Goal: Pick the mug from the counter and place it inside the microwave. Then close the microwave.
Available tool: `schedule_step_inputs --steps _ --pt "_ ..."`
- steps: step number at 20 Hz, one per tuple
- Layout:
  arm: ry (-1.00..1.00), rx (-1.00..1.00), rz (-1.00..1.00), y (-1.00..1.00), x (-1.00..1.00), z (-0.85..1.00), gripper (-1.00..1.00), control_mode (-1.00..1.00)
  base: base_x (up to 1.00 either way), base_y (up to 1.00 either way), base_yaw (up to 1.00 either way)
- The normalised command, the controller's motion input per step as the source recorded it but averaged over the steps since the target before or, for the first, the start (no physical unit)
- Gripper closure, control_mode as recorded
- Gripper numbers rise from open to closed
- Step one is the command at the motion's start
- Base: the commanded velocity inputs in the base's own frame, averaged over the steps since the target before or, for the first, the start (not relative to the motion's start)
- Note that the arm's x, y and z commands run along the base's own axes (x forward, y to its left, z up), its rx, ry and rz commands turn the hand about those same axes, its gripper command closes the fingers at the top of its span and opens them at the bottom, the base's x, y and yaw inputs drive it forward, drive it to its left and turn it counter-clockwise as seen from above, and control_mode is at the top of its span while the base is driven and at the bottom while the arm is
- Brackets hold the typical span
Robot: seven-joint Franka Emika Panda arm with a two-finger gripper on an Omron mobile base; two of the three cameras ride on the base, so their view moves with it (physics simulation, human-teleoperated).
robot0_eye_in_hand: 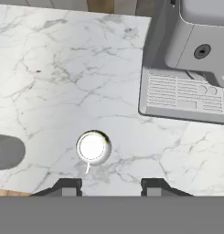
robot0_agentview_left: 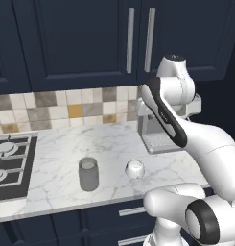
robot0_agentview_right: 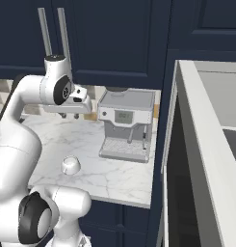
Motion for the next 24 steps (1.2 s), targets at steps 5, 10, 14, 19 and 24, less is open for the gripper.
schedule_step_inputs --steps 5,10,14,19,24 --pt "0.01 0.00 0.00 0.09 -0.08 0.00 -1.00 -1.00 0.00 0.00 0.00" --pt "0.04 0.04 0.00 0.10 -0.33 -0.08 -1.00 -1.00 0.00 0.00 0.00" --pt "0.11 0.01 -0.02 0.25 -0.28 -0.16 -1.00 -1.00 0.00 0.00 0.00" --pt "0.13 0.00 -0.06 0.05 -0.19 -0.26 -1.00 -1.00 0.00 0.00 0.00" --pt "0.15 0.00 -0.12 0.05 0.00 -0.42 -1.00 -1.00 0.00 0.00 0.00"
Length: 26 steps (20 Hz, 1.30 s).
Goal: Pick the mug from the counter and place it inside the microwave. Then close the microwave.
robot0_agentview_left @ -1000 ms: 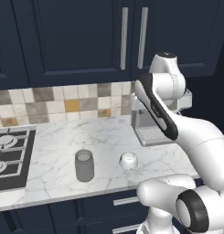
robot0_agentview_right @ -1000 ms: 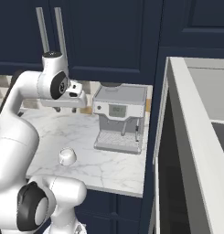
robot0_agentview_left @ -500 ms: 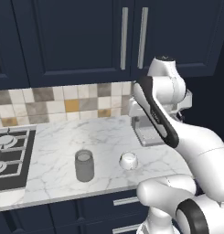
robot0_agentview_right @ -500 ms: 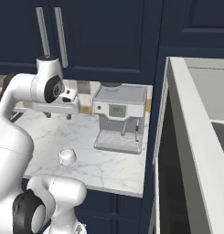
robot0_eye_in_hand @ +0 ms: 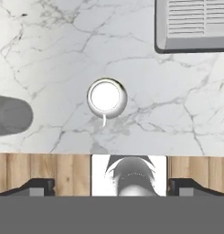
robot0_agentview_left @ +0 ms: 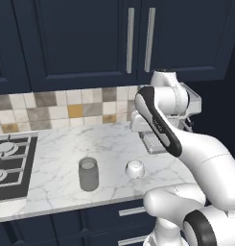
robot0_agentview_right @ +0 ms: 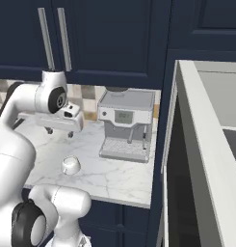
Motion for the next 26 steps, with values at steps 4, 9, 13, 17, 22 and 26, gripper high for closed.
schedule_step_inputs --steps 4,9,13,17,22,26 --pt "0.06 0.00 -0.14 0.00 0.00 -0.48 -1.00 -1.00 0.00 0.00 0.00" --pt "-0.08 0.00 -0.11 0.00 0.00 -0.57 -1.00 -1.00 0.00 0.00 0.00" --pt "-0.17 0.00 -0.07 0.00 0.01 -0.50 -1.00 -1.00 0.00 0.00 0.00" --pt "-0.18 0.00 -0.05 0.04 0.01 -0.36 -1.00 -1.00 0.00 0.00 0.00" --pt "-0.12 0.00 -0.03 0.08 0.00 -0.26 -1.00 -1.00 0.00 0.00 0.00" --pt "0.02 0.00 -0.09 0.12 0.00 -0.12 -1.00 -1.00 0.00 0.00 0.00"
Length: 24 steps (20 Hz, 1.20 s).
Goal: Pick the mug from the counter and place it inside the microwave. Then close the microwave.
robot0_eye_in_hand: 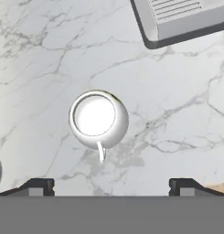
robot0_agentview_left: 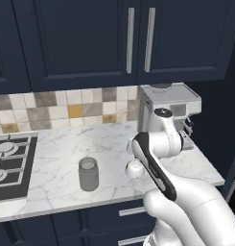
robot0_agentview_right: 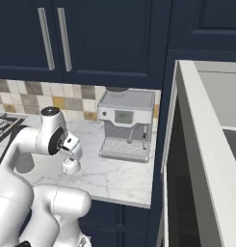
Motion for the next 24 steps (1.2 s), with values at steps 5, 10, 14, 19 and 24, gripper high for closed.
schedule_step_inputs --steps 5,10,14,19,24 --pt "0.09 0.00 -0.11 0.03 0.00 -0.15 -1.00 -1.00 0.00 0.00 0.00" --pt "0.06 0.00 -0.11 0.00 0.00 -0.18 -1.00 -1.00 0.00 0.00 0.00" --pt "0.00 0.00 -0.08 0.00 0.01 -0.17 -1.00 -1.00 0.00 0.00 0.00" --pt "0.00 0.00 -0.04 0.02 0.02 -0.16 -1.00 -1.00 0.00 0.00 0.00" --pt "0.01 0.00 0.00 0.07 0.09 -0.19 -1.00 -1.00 0.00 0.00 0.00"
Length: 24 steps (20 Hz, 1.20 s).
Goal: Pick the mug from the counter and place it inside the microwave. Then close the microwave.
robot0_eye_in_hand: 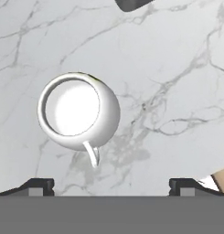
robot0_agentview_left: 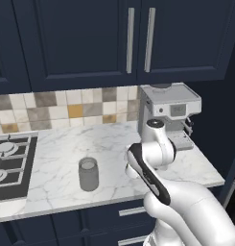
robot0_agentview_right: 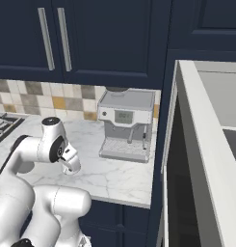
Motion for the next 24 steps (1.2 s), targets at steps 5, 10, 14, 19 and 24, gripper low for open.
schedule_step_inputs --steps 5,10,14,19,24 --pt "0.00 0.00 0.06 0.03 0.11 -0.02 -1.00 -1.00 0.00 0.00 0.00" --pt "0.00 0.00 0.14 0.03 0.11 0.00 -1.00 -1.00 0.00 0.00 0.00" --pt "0.00 0.00 0.14 0.01 0.06 0.00 -1.00 -1.00 0.00 0.00 0.00" --pt "0.00 0.00 0.05 0.01 0.01 -0.10 -1.00 -1.00 0.00 0.00 0.00" --pt "0.00 0.00 0.00 0.09 0.08 -0.24 -1.00 -1.00 0.00 0.00 0.00"
